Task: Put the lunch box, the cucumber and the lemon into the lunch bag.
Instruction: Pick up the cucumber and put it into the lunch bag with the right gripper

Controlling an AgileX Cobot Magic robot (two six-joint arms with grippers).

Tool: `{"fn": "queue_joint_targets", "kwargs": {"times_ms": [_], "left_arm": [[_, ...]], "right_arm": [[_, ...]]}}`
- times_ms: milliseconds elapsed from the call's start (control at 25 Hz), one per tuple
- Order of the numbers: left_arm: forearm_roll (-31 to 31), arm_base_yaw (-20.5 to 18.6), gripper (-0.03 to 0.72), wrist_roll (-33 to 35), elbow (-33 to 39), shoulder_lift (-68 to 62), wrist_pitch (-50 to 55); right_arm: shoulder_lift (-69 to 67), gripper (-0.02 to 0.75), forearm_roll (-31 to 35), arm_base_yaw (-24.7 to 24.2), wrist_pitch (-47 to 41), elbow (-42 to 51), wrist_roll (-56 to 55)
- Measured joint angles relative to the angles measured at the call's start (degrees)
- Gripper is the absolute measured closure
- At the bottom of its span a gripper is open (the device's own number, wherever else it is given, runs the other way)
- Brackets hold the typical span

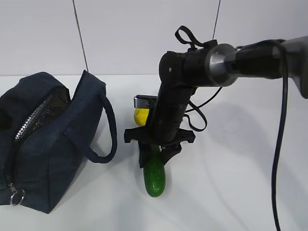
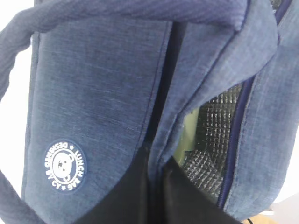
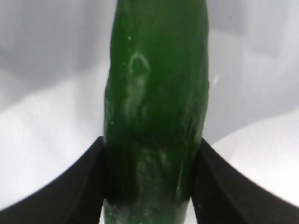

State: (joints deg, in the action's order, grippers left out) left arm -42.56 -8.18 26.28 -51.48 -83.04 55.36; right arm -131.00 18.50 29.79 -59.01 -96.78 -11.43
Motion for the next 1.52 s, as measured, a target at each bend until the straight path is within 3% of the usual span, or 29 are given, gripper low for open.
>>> {"fn": "queue_joint_targets", "kwargs": {"times_ms": [360,560,760,1080,1520], "left_arm": [[0.7,0.0,0.690,0.0,0.0,0.0,0.0],[1.4,0.0,0.690,0.0,0.0,0.0,-0.5],[1.5,0.0,0.690,0.0,0.0,0.0,-0.8],[1.5,0.0,0.690,-0.1,0.0,0.0,-0.9],[1.6,-0.1,0.690,-0.1,0.0,0.0,-1.0]], "right_arm": [[3.1,0.371,-1.6,0.0,-9.4,-0.1,2.0],[8.4,0.371,4.1,0.0,-10.1,-0.1,7.4],[13.4,0.371,17.0,0.0,-10.3,0.0,15.2],[16.1,0.372,53.3,0.0,-5.5,0.0,35.7],[12.2,0.372,69.4,0.7,9.5,0.1,39.9]]}}
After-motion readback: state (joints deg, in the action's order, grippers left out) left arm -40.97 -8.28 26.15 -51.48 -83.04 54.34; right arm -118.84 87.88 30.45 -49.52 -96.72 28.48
